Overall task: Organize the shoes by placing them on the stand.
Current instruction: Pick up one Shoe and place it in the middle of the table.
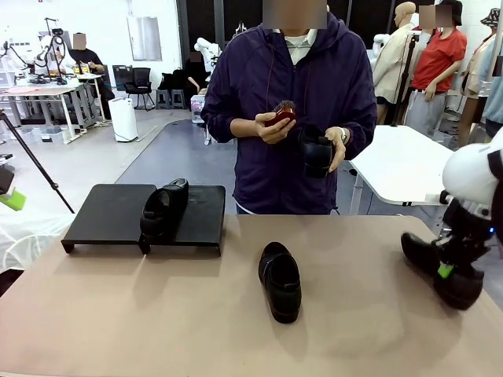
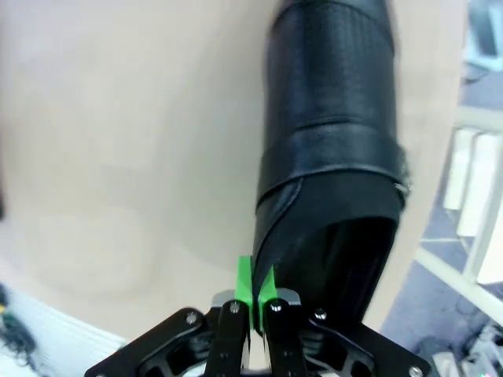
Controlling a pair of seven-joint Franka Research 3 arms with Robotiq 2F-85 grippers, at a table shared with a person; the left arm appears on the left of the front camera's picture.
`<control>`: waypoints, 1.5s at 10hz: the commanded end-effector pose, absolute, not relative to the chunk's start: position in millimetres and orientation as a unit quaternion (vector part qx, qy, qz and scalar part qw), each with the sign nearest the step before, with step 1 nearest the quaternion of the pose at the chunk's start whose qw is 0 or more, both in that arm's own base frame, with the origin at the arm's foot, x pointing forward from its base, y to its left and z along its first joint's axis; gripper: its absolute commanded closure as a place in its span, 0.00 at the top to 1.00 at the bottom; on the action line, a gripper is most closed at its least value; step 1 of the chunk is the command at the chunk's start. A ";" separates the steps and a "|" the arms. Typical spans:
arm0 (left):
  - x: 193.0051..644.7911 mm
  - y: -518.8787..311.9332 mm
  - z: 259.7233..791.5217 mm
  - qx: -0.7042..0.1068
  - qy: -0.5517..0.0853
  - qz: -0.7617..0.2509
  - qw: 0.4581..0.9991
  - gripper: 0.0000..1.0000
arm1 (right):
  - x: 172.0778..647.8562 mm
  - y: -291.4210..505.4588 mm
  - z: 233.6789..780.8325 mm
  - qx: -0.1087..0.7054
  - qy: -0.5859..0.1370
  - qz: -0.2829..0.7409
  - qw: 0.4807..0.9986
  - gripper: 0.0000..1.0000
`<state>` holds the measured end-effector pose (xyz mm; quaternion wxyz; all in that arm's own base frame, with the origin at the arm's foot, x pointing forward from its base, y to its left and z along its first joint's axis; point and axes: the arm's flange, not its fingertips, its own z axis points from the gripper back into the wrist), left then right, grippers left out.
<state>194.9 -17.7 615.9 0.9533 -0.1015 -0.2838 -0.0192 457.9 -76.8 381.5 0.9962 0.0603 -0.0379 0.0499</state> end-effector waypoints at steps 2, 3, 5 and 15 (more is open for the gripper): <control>195.2 -16.6 612.9 -0.107 -0.289 -0.021 0.951 1.00 | 427.7 -68.1 502.3 0.047 -0.070 -0.047 0.995 0.00; 195.2 -16.6 612.9 -0.107 -0.289 -0.021 0.951 1.00 | 408.6 -62.8 523.5 0.046 -0.060 -0.045 0.996 0.00; 195.2 -16.6 612.9 -0.107 -0.289 -0.021 0.951 1.00 | 362.6 -49.7 529.1 0.065 -0.092 -0.039 0.993 0.00; 195.2 -16.6 612.9 -0.107 -0.289 -0.021 0.951 1.00 | 338.4 -144.7 553.2 -0.012 -0.080 -0.108 0.991 0.00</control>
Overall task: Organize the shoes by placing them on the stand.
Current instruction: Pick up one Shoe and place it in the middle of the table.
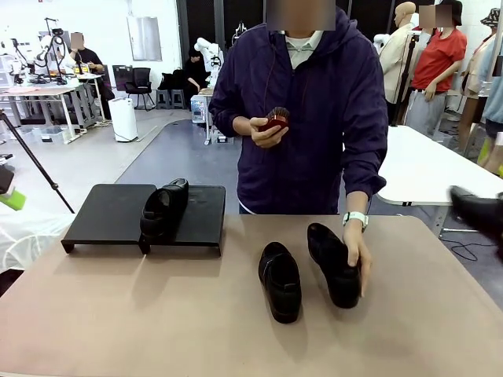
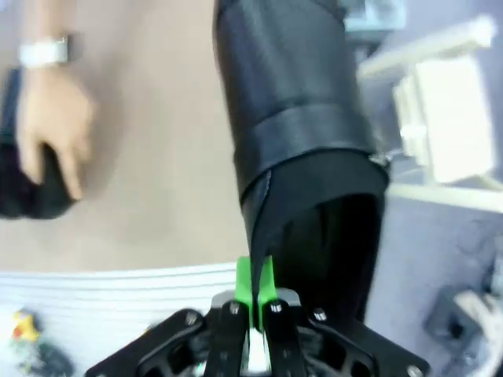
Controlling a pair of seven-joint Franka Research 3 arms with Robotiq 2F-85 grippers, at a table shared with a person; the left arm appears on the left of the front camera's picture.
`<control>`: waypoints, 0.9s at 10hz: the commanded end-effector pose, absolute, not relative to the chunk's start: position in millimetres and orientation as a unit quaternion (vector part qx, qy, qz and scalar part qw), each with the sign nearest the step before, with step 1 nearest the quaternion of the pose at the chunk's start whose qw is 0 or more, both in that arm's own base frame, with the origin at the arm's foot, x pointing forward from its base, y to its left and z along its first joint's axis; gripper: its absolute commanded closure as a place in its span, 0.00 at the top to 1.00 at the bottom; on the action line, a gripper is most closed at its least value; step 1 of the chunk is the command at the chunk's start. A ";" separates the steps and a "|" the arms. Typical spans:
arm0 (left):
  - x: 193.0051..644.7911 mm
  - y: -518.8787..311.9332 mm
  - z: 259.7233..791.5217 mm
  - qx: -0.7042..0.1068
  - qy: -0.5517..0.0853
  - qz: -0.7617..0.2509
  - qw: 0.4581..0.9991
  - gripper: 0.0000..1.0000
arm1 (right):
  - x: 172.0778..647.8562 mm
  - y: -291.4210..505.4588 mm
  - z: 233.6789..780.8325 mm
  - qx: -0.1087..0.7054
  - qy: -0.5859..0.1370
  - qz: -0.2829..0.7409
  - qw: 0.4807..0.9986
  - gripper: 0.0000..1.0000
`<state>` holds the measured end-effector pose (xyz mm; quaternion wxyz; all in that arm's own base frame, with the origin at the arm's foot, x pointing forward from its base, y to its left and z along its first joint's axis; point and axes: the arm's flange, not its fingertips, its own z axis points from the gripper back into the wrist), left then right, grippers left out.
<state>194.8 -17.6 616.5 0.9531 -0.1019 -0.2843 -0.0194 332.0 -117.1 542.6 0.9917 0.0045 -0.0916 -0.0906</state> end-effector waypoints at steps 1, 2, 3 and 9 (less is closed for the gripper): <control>195.2 -16.6 612.9 -0.107 -0.289 -0.021 0.951 1.00 | 333.9 -164.1 554.2 -0.020 -0.086 -0.129 0.988 0.00; 195.2 -16.6 612.9 -0.107 -0.289 -0.021 0.951 1.00 | 330.7 -178.1 550.3 -0.016 -0.086 -0.128 0.988 0.00; 195.2 -16.6 612.9 -0.107 -0.289 -0.021 0.951 1.00 | 327.8 -185.7 546.1 -0.007 -0.087 -0.136 0.987 0.00; 195.2 -16.6 612.9 -0.107 -0.289 -0.021 0.951 1.00 | 326.2 -174.8 542.3 -0.007 -0.106 -0.146 0.983 0.00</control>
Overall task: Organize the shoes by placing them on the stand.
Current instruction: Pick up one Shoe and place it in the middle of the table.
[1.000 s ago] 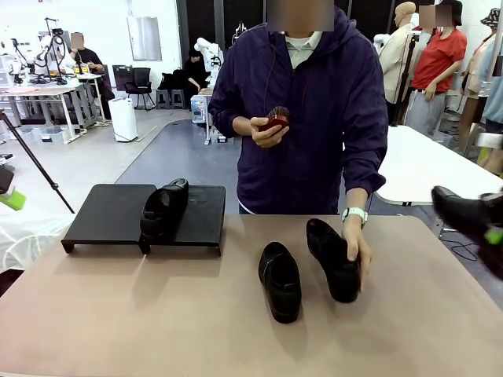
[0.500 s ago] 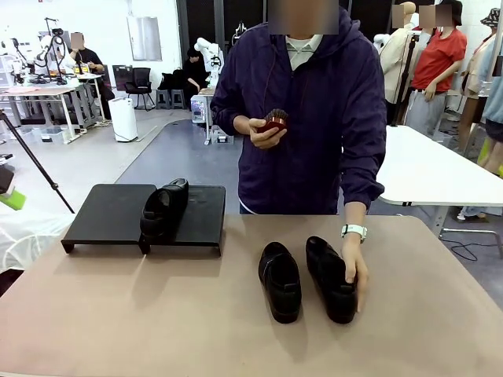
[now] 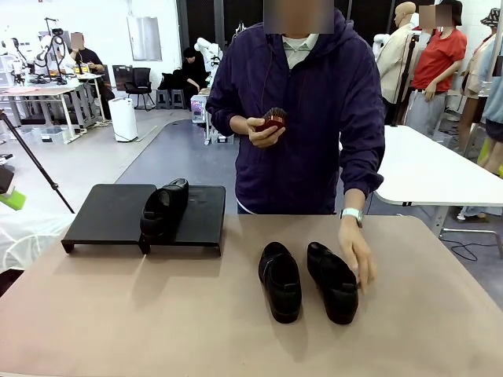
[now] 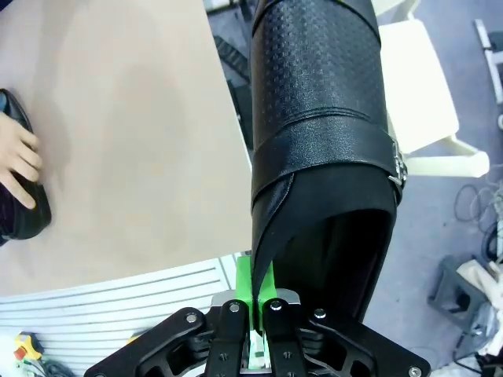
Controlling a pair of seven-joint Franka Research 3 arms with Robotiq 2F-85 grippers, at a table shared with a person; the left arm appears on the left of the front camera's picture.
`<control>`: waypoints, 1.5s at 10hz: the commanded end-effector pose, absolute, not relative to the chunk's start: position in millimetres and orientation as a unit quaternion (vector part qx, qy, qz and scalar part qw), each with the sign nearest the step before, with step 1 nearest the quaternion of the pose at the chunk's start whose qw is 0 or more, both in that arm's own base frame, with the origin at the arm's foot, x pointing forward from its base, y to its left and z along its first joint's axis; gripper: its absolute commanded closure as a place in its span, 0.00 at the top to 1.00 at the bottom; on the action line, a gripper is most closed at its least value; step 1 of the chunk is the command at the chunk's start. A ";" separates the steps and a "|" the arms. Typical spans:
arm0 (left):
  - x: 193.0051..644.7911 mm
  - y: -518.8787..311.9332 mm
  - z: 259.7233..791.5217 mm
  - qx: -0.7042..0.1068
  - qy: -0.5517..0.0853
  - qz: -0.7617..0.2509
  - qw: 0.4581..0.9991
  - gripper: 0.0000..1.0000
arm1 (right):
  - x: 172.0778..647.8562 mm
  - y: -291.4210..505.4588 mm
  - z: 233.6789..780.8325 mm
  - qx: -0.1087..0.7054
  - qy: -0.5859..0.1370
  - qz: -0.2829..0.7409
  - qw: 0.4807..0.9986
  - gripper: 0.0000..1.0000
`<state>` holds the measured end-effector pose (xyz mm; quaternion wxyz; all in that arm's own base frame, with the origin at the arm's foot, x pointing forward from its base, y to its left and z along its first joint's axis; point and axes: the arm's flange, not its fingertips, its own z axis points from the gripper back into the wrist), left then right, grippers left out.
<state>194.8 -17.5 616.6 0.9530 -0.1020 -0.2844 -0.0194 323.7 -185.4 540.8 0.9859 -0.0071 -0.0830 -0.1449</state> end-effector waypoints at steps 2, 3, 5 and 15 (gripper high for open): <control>195.2 -16.6 612.9 -0.107 -0.289 -0.021 0.951 1.00 | 329.6 -131.0 547.9 -0.013 -0.106 -0.145 0.984 0.00; 195.2 -16.6 612.9 -0.107 -0.289 -0.021 0.951 1.00 | 328.9 -93.6 555.3 -0.013 -0.107 -0.130 0.986 0.00; 195.2 -16.6 612.9 -0.107 -0.289 -0.021 0.951 1.00 | 326.8 -22.2 569.1 -0.020 -0.107 -0.102 0.989 0.00; 195.2 -16.6 612.9 -0.107 -0.289 -0.021 0.951 1.00 | 341.1 391.4 558.0 0.071 -0.077 0.010 0.994 0.00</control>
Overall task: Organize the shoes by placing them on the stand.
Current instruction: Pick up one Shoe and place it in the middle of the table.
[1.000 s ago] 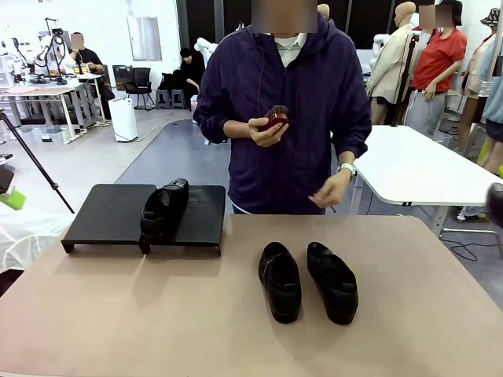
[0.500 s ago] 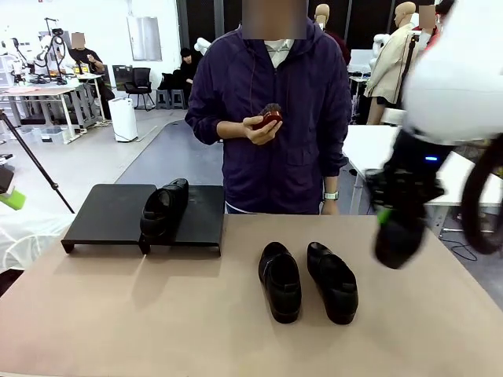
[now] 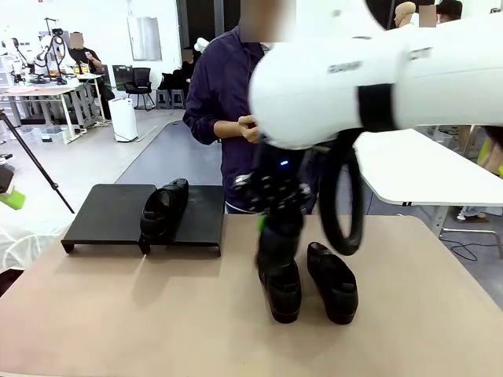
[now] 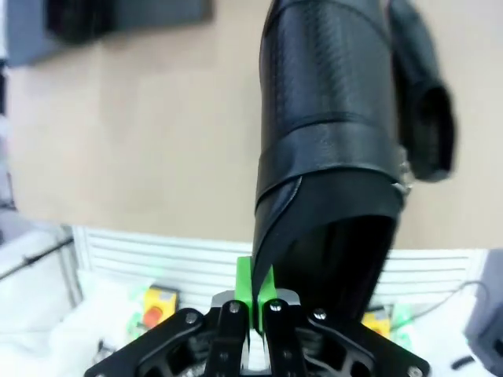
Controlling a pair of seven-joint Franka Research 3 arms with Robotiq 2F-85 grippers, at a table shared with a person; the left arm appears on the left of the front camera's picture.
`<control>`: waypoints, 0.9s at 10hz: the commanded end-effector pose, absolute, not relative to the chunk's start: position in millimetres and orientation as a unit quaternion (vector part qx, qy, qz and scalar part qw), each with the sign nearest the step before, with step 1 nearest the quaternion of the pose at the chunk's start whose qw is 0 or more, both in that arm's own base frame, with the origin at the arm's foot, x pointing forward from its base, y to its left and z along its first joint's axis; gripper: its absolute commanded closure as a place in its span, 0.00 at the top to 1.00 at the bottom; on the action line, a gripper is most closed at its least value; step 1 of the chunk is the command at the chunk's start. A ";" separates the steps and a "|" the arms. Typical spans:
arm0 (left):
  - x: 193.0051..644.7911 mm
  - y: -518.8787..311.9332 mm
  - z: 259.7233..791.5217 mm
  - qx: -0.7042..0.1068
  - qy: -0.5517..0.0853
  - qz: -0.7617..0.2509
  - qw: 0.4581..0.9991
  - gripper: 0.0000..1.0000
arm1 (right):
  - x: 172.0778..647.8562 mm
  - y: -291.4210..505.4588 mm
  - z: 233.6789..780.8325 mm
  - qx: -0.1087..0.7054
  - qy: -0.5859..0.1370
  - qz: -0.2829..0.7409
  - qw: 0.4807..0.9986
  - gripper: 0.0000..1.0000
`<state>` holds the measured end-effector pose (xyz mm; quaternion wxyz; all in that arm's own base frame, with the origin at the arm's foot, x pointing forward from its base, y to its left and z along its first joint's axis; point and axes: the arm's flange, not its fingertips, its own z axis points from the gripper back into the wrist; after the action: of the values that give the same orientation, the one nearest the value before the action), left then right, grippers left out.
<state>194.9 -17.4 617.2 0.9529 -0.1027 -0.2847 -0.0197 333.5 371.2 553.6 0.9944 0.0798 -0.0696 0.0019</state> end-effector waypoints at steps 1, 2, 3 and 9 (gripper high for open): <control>195.2 -16.6 612.9 -0.107 -0.289 -0.021 0.951 1.00 | 322.9 417.5 544.7 0.069 -0.054 0.050 0.995 0.00; 195.2 -16.6 612.9 -0.107 -0.289 -0.021 0.951 1.00 | 299.9 436.7 525.5 0.063 -0.036 0.092 0.993 0.00; 195.2 -16.6 612.9 -0.107 -0.289 -0.021 0.951 1.00 | 285.5 446.6 508.2 0.063 -0.024 0.122 0.990 0.00; 195.2 -16.6 612.9 -0.107 -0.289 -0.021 0.951 1.00 | 292.0 466.5 417.0 0.044 0.006 0.110 0.993 0.00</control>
<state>194.9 -17.4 617.2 0.9529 -0.1029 -0.2846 -0.0198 293.8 459.4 414.6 0.9905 0.0430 0.0218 0.1284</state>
